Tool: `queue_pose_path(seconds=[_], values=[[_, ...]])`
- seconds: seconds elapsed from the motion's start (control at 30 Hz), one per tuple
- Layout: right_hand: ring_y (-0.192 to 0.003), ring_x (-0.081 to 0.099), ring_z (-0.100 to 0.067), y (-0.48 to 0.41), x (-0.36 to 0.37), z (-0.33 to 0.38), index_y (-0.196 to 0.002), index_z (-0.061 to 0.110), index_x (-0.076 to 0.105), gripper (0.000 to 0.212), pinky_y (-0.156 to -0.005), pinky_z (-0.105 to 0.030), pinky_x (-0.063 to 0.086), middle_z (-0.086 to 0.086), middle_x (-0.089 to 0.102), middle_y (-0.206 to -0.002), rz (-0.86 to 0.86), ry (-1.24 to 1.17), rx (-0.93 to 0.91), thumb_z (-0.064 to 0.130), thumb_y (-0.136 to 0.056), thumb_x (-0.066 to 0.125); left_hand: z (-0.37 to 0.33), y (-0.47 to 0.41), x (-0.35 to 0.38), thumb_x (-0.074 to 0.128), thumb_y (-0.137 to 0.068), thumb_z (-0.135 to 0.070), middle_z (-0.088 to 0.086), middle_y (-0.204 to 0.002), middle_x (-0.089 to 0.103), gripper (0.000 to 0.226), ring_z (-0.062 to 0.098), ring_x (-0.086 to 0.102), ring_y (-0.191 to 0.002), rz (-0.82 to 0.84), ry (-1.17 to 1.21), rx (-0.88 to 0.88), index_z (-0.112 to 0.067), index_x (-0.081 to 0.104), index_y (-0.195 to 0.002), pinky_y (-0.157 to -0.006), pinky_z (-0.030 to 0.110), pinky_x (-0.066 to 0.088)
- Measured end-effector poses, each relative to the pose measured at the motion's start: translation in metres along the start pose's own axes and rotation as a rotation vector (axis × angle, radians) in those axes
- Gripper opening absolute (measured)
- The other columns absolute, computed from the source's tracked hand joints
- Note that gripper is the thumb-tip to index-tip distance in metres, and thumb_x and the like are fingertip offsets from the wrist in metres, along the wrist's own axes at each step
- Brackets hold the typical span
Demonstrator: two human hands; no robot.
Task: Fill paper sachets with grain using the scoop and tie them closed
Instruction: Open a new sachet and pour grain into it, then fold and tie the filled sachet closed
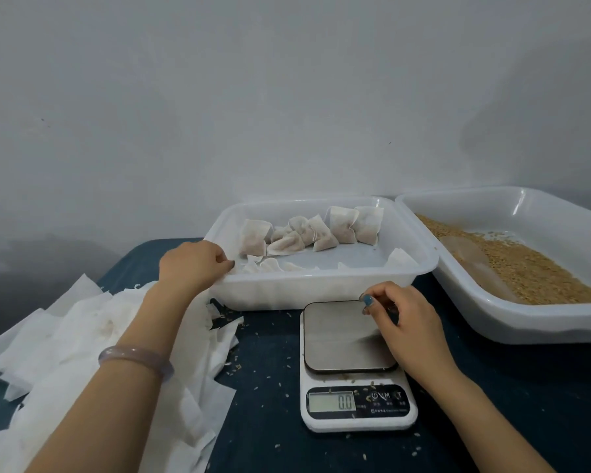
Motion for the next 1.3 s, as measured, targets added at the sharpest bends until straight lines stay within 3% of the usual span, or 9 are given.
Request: queue_pose_path(seconds=[0.13, 0.3, 0.37, 0.5, 0.67, 0.8, 0.93, 1.07, 1.3], values=[[-0.087, 0.054, 0.000, 0.000, 0.000, 0.000, -0.086, 0.039, 0.061, 0.008, -0.070, -0.026, 0.046, 0.015, 0.064, -0.084, -0.001, -0.002, 0.002, 0.034, -0.093, 0.059, -0.006, 0.018, -0.012, 0.046, -0.100, -0.043, 0.002, -0.085, 0.067, 0.037, 0.022, 0.058, -0.084, -0.013, -0.151, 0.035, -0.019, 0.071, -0.086, -0.059, 0.029, 0.032], [-0.088, 0.052, 0.000, 0.001, 0.000, 0.000, -0.085, 0.038, 0.061, 0.010, -0.067, -0.023, 0.041, 0.017, 0.064, -0.082, -0.004, 0.001, -0.009, 0.032, -0.093, 0.060, -0.008, 0.061, -0.038, 0.056, -0.094, -0.037, -0.007, -0.094, 0.070, 0.017, 0.017, 0.061, -0.093, -0.198, -0.246, 0.051, -0.027, 0.070, -0.091, -0.056, 0.025, 0.032], [-0.088, 0.051, 0.000, 0.001, 0.001, 0.000, -0.085, 0.038, 0.061, 0.010, -0.066, -0.022, 0.039, 0.017, 0.065, -0.082, 0.001, -0.006, -0.005, 0.032, -0.093, 0.060, 0.001, 0.075, -0.039, 0.063, -0.089, -0.036, -0.011, -0.101, 0.068, 0.008, 0.014, 0.063, -0.095, -0.041, -0.281, 0.071, -0.034, 0.068, -0.094, -0.062, 0.023, 0.041], [-0.090, 0.052, 0.001, 0.001, 0.002, 0.000, -0.085, 0.038, 0.062, 0.009, -0.068, -0.023, 0.040, 0.017, 0.066, -0.082, 0.009, -0.025, 0.001, 0.033, -0.093, 0.059, 0.015, 0.092, -0.023, 0.076, -0.082, -0.033, -0.014, -0.126, 0.056, 0.046, 0.010, 0.052, -0.119, 0.477, -0.291, 0.093, -0.043, 0.056, -0.123, -0.097, 0.027, 0.046], [-0.089, 0.052, 0.001, 0.001, 0.001, 0.000, -0.083, 0.041, 0.060, 0.012, -0.068, -0.021, 0.039, 0.017, 0.065, -0.083, 0.013, -0.017, 0.012, 0.033, -0.092, 0.060, 0.010, 0.086, -0.016, 0.072, -0.083, -0.027, -0.016, -0.114, 0.063, 0.016, 0.008, 0.058, -0.105, 0.389, -0.344, 0.171, -0.041, 0.066, -0.083, -0.087, 0.024, 0.050], [-0.088, 0.052, 0.001, 0.001, 0.001, -0.001, -0.084, 0.039, 0.061, 0.010, -0.069, -0.022, 0.041, 0.016, 0.065, -0.084, 0.015, -0.011, 0.007, 0.034, -0.092, 0.059, 0.007, 0.083, -0.017, 0.064, -0.087, -0.026, -0.008, -0.107, 0.066, 0.006, 0.016, 0.064, -0.096, 0.314, -0.309, 0.171, -0.030, 0.069, -0.086, -0.084, 0.029, 0.053], [-0.088, 0.052, 0.002, 0.001, 0.001, 0.001, -0.084, 0.039, 0.061, 0.008, -0.068, -0.021, 0.040, 0.016, 0.064, -0.084, 0.014, -0.010, 0.000, 0.037, -0.091, 0.057, 0.000, 0.083, -0.019, 0.056, -0.098, -0.030, -0.007, -0.098, 0.063, 0.005, 0.017, 0.059, -0.091, 0.127, 0.032, 0.210, -0.029, 0.055, -0.093, -0.082, 0.034, 0.051], [-0.088, 0.052, 0.002, 0.001, 0.001, 0.002, -0.086, 0.038, 0.062, 0.008, -0.068, -0.021, 0.039, 0.017, 0.064, -0.083, 0.021, -0.003, -0.003, 0.036, -0.093, 0.058, -0.011, 0.084, -0.014, 0.055, -0.100, -0.028, -0.012, -0.080, 0.065, 0.014, 0.003, 0.057, -0.068, 0.008, 0.390, 0.236, -0.031, 0.048, -0.088, -0.058, 0.019, 0.041], [-0.092, 0.054, -0.001, 0.002, 0.002, 0.011, -0.085, 0.038, 0.068, 0.010, -0.069, -0.018, 0.035, 0.015, 0.068, -0.087, 0.092, -0.109, -0.030, 0.037, -0.092, 0.061, -0.054, 0.083, 0.017, 0.053, -0.101, -0.027, -0.010, -0.076, 0.064, 0.008, -0.001, 0.048, -0.056, -0.064, 0.907, 0.031, -0.026, 0.048, -0.094, -0.048, 0.014, 0.033]])
Point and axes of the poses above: each hand's wrist, its own y-axis away from the middle knuckle, its own x-axis out of the palm, z = x × y, the point moved 2 cm from there along -y, towards the middle knuckle
